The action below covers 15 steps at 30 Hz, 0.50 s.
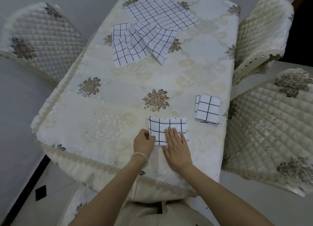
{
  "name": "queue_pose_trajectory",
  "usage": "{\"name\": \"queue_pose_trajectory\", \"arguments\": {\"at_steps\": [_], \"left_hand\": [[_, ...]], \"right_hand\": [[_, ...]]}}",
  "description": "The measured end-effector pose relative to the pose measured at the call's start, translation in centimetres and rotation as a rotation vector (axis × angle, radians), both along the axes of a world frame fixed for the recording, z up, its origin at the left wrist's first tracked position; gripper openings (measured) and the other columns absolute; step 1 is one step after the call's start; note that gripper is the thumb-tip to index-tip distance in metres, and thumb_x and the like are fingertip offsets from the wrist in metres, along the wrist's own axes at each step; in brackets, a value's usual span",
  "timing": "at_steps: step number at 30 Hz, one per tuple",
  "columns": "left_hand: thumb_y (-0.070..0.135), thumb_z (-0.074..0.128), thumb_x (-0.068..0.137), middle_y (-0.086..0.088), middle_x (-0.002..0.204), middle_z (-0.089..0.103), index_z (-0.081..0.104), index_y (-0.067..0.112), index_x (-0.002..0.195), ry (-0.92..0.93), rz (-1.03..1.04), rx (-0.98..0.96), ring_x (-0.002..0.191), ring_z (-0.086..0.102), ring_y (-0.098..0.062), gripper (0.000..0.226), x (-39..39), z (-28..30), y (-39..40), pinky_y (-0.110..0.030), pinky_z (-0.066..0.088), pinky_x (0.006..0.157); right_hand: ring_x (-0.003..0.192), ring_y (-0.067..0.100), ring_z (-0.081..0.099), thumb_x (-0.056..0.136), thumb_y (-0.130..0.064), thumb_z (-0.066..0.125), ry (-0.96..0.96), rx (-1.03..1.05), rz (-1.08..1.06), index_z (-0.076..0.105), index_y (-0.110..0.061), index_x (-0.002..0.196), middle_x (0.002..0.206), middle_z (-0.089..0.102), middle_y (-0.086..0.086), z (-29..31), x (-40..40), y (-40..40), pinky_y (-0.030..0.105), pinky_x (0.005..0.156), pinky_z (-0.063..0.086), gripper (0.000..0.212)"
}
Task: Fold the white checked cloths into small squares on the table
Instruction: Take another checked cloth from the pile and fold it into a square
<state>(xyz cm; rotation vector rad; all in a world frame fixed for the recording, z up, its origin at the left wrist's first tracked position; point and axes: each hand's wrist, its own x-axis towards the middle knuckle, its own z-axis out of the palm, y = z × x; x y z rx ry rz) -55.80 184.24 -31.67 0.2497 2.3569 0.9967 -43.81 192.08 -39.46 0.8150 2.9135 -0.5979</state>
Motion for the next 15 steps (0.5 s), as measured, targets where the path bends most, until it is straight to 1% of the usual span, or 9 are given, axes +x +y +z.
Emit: {"name": "queue_pose_trajectory", "arguments": {"at_steps": [3,5,7,8,9,10,11,13,15], "left_hand": [[0.01,0.06,0.081,0.001,0.075,0.054,0.053,0.009,0.088,0.061,-0.061,0.035,0.066,0.049,-0.013,0.01,0.7,0.9,0.9,-0.022,0.04,0.06],[0.01,0.061,0.081,0.002,0.075,0.053,0.052,0.01,0.088,0.079,-0.086,0.067,0.067,0.049,-0.014,0.012,1.3,1.4,1.6,-0.023,0.04,0.062],[0.011,0.062,0.081,0.003,0.073,0.052,0.051,0.01,0.088,0.073,-0.088,0.106,0.066,0.05,-0.014,0.013,2.0,1.8,2.5,-0.02,0.04,0.06],[0.012,0.062,0.082,0.003,0.073,0.053,0.051,0.01,0.088,0.061,-0.088,0.122,0.067,0.051,-0.014,0.013,2.4,2.0,3.0,-0.019,0.04,0.059],[0.015,0.063,0.083,0.002,0.074,0.055,0.052,0.01,0.089,0.035,-0.095,0.14,0.068,0.054,-0.014,0.013,2.9,2.3,3.4,-0.019,0.041,0.06],[0.017,0.063,0.085,0.001,0.074,0.057,0.052,0.01,0.089,-0.01,-0.1,0.18,0.067,0.057,-0.015,0.013,3.3,2.5,3.8,-0.02,0.044,0.061],[0.02,0.062,0.087,-0.001,0.074,0.059,0.053,0.011,0.088,-0.074,-0.106,0.236,0.066,0.059,-0.015,0.013,3.7,2.9,4.0,-0.023,0.047,0.062],[0.023,0.056,0.092,-0.004,0.075,0.061,0.054,0.013,0.084,-0.164,-0.108,0.318,0.066,0.061,-0.017,0.014,3.9,3.0,3.9,-0.025,0.048,0.061],[0.017,0.053,0.092,-0.005,0.082,0.061,0.053,0.013,0.085,-0.136,-0.07,0.288,0.071,0.06,-0.02,0.007,3.0,2.4,3.4,-0.026,0.047,0.061]], "right_hand": [[0.148,0.02,0.005,0.099,-0.049,0.02,0.039,-0.065,0.033,0.006,-0.014,0.152,0.159,0.005,0.001,0.4,0.0,0.4,0.038,0.117,0.002,0.066],[0.147,0.012,-0.004,0.098,-0.046,0.031,0.123,-0.216,-0.012,0.002,-0.016,0.152,0.156,-0.002,-0.008,1.2,0.0,0.7,0.033,0.12,0.0,0.068],[0.144,0.005,0.006,0.097,-0.035,0.05,0.283,-0.38,-0.159,0.015,-0.015,0.152,0.152,0.012,-0.014,2.5,0.4,0.7,0.025,0.118,0.01,0.068],[0.142,0.004,0.018,0.095,-0.03,0.056,0.363,-0.414,-0.211,0.026,-0.015,0.15,0.148,0.024,-0.015,3.4,0.6,0.5,0.023,0.115,0.019,0.064],[0.135,0.004,0.032,0.093,-0.026,0.06,0.416,-0.432,-0.231,0.038,-0.018,0.142,0.141,0.038,-0.015,3.9,0.9,0.3,0.023,0.109,0.031,0.055],[0.121,0.005,0.046,0.092,-0.024,0.06,0.46,-0.464,-0.243,0.048,-0.022,0.131,0.128,0.051,-0.014,4.3,1.1,-0.1,0.026,0.098,0.042,0.041],[0.107,0.007,0.053,0.092,-0.022,0.059,0.494,-0.514,-0.284,0.053,-0.026,0.119,0.114,0.058,-0.011,4.5,1.3,-0.4,0.028,0.086,0.048,0.028],[0.088,0.01,0.059,0.095,-0.017,0.053,0.56,-0.628,-0.434,0.059,-0.027,0.102,0.094,0.062,-0.007,4.7,1.4,-0.5,0.031,0.072,0.049,0.013],[0.069,0.012,0.053,0.095,-0.012,0.052,0.569,-0.646,-0.529,0.055,-0.018,0.083,0.075,0.058,-0.004,4.5,1.8,-0.1,0.034,0.063,0.046,0.014]]}}
